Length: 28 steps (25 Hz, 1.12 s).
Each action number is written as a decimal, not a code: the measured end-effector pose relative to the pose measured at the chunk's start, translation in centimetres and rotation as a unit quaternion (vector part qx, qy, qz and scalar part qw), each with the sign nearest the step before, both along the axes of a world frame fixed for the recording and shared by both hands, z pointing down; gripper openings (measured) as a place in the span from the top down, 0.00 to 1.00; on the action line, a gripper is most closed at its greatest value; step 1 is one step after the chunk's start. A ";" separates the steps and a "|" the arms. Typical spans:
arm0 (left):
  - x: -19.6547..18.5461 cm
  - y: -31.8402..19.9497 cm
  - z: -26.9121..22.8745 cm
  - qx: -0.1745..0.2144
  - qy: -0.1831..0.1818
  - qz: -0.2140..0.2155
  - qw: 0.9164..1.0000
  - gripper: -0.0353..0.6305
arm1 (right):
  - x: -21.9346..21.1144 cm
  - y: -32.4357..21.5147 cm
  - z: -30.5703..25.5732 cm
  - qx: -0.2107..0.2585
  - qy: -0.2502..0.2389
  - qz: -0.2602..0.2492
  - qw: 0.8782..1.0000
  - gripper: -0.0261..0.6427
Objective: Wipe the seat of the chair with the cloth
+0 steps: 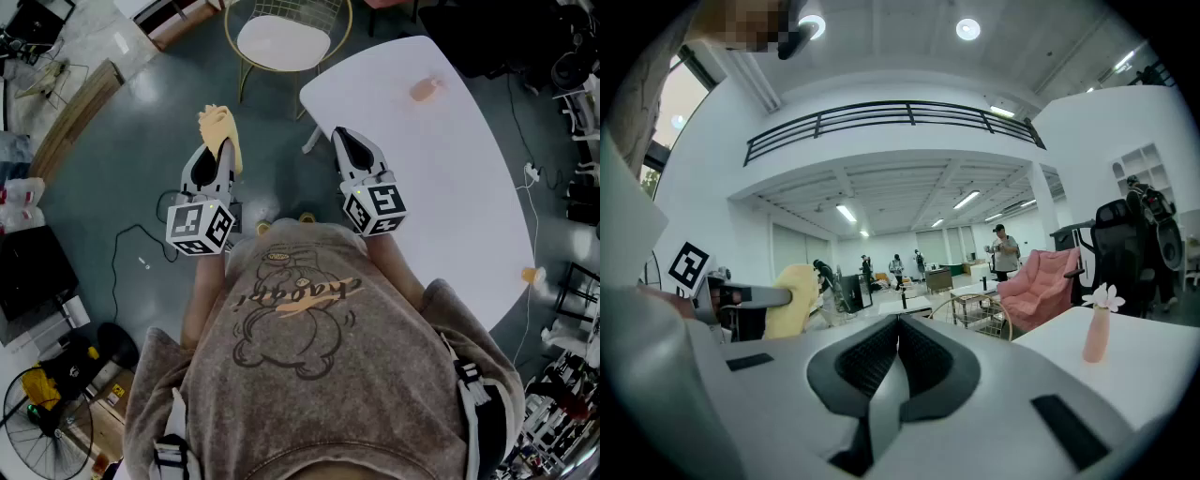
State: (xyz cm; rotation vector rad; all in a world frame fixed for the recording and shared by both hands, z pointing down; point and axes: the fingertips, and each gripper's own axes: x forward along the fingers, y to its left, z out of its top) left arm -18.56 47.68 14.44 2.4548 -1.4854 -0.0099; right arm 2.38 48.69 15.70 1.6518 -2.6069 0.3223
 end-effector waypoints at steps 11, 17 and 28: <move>-0.8 -0.2 0.5 -0.004 0.019 0.003 1.000 0.83 | -1.0 -0.1 0.2 0.002 0.004 0.012 1.000 0.92; -1.8 0.0 0.5 -0.006 0.020 0.010 1.000 0.83 | -1.3 0.5 0.5 -0.006 0.000 0.026 1.000 0.92; -4.3 0.0 2.5 -0.009 0.018 0.041 0.999 0.83 | -5.4 1.6 2.9 -0.004 0.006 0.028 1.000 0.92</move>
